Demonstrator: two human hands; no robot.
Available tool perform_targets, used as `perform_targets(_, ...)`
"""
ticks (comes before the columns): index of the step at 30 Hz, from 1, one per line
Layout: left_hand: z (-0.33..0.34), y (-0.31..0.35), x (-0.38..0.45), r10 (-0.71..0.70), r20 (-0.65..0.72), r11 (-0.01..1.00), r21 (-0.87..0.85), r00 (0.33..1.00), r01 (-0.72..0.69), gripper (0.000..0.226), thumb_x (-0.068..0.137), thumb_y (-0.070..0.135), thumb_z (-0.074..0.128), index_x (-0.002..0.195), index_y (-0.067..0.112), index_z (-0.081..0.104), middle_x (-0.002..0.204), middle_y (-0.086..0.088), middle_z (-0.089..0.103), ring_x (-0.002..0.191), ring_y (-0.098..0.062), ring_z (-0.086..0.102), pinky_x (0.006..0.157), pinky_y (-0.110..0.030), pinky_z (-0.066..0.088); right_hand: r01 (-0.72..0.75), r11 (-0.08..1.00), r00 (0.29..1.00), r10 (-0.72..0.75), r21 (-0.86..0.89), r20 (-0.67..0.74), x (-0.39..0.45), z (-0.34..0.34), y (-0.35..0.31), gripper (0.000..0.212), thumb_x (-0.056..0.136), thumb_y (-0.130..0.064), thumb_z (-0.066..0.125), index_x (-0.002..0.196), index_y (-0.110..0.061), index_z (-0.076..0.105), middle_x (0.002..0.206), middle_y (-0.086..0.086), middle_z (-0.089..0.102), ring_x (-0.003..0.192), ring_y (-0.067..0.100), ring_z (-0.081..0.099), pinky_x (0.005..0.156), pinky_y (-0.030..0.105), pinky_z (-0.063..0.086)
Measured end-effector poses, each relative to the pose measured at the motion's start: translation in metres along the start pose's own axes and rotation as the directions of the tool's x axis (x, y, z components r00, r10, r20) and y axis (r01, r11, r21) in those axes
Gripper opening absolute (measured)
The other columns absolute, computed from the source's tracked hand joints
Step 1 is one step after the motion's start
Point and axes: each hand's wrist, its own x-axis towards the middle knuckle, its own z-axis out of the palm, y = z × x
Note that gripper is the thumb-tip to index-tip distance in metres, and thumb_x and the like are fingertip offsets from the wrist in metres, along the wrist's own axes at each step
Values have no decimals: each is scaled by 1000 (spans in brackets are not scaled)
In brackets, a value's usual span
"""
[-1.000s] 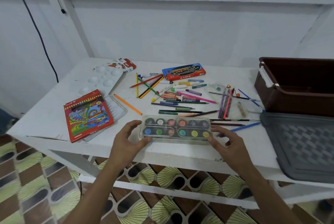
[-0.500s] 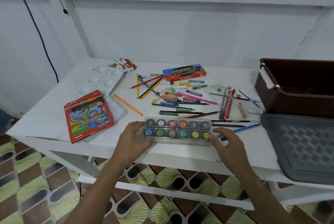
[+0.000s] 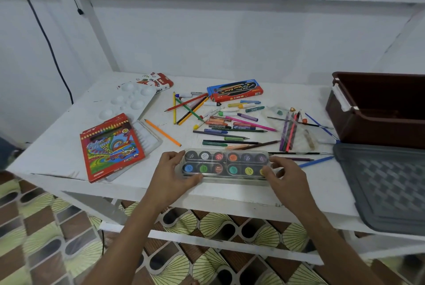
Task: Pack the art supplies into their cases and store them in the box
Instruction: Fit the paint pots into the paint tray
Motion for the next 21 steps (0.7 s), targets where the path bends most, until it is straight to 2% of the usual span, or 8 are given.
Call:
perform_targets(5,-2,2,2,20,17,999,39,1000,-21,71,73,38,79,134,18,51,116,7,40,101,0,40,79,-5,31,34,999,999,-34,-11,9,1,0,-2,25,88,-22,64,111,-14,62,105,3,57,89,14,53,74,22,40)
perform_targets(7,-6,1,2,17,15,998,68,1000,-18,73,71,42,80,134,20,52,115,8,42,102,-1,41,84,-13,33,31,999,999,-30,-11,39,0,-2,-1,28,88,-24,64,114,-15,60,107,1,55,87,11,53,70,18,40)
perform_targets(10,-7,1,2,30,34,995,94,999,-33,71,71,44,79,133,22,53,114,8,43,101,-3,42,83,-15,33,37,999,997,-36,-5,63,-3,-3,2,33,89,-27,63,120,-16,58,109,-1,54,86,5,51,66,11,38)
perform_targets(13,-7,0,5,-14,57,999,39,998,12,69,74,51,72,133,24,51,118,8,44,104,-4,44,83,-17,35,6,1000,998,-7,9,64,-3,-3,3,34,89,-28,63,120,-18,58,111,0,53,92,11,51,68,15,39)
perform_targets(16,-7,-8,10,-40,11,999,-1,999,40,54,84,49,60,131,24,53,123,2,52,105,-9,52,86,-26,42,-108,989,992,100,100,81,1,-6,3,30,84,-33,68,113,-27,61,110,2,51,92,13,52,73,22,40)
perform_targets(18,-5,-12,11,-56,-19,998,-8,998,56,43,87,43,61,128,28,54,122,-1,51,100,-11,54,83,-25,44,-217,957,972,194,194,129,4,-10,5,31,79,-36,72,109,-30,65,109,2,53,94,15,54,74,27,43)
perform_targets(21,-2,-12,11,-182,-19,981,-65,983,180,52,85,45,64,132,29,48,121,-1,47,94,-13,55,75,-24,44,-322,903,937,263,284,229,9,-15,4,31,78,-38,72,107,-30,65,110,4,57,100,21,57,73,30,47)
